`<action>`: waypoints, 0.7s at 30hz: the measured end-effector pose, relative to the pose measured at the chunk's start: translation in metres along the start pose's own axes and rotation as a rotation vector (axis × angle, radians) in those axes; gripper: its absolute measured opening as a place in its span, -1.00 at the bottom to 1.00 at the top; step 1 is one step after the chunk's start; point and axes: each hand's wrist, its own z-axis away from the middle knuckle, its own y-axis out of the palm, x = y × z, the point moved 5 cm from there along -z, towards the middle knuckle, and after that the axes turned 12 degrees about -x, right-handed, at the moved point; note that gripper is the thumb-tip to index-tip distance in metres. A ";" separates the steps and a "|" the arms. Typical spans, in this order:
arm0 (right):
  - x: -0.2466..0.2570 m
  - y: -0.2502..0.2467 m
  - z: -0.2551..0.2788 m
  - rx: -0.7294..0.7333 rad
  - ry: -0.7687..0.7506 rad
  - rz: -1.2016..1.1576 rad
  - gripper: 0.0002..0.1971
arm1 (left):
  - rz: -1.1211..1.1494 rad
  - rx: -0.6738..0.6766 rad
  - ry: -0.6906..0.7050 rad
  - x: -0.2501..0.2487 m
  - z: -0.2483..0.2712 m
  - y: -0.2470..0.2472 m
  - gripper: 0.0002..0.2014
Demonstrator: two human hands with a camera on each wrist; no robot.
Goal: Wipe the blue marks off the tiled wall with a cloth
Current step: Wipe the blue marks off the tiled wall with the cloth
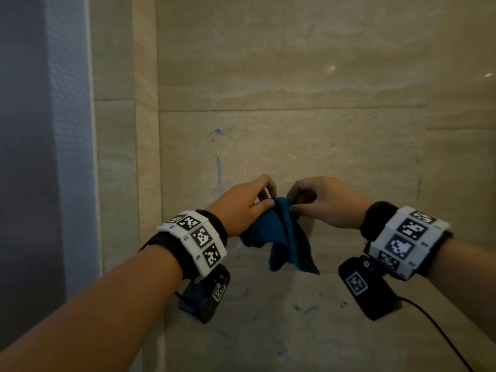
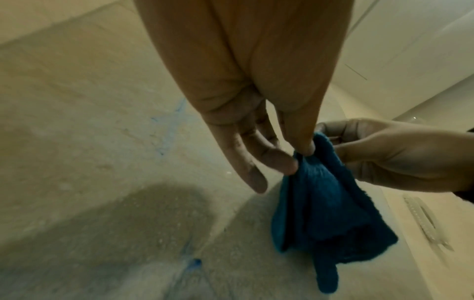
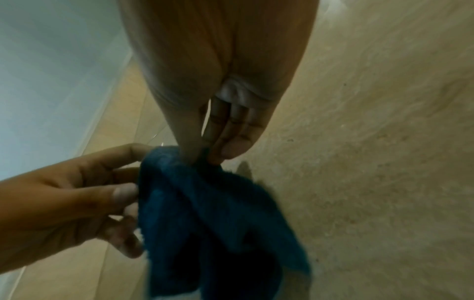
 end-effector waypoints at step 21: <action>0.012 -0.008 0.001 -0.144 -0.135 -0.252 -0.70 | 0.154 0.032 -0.166 0.003 -0.004 0.014 -0.72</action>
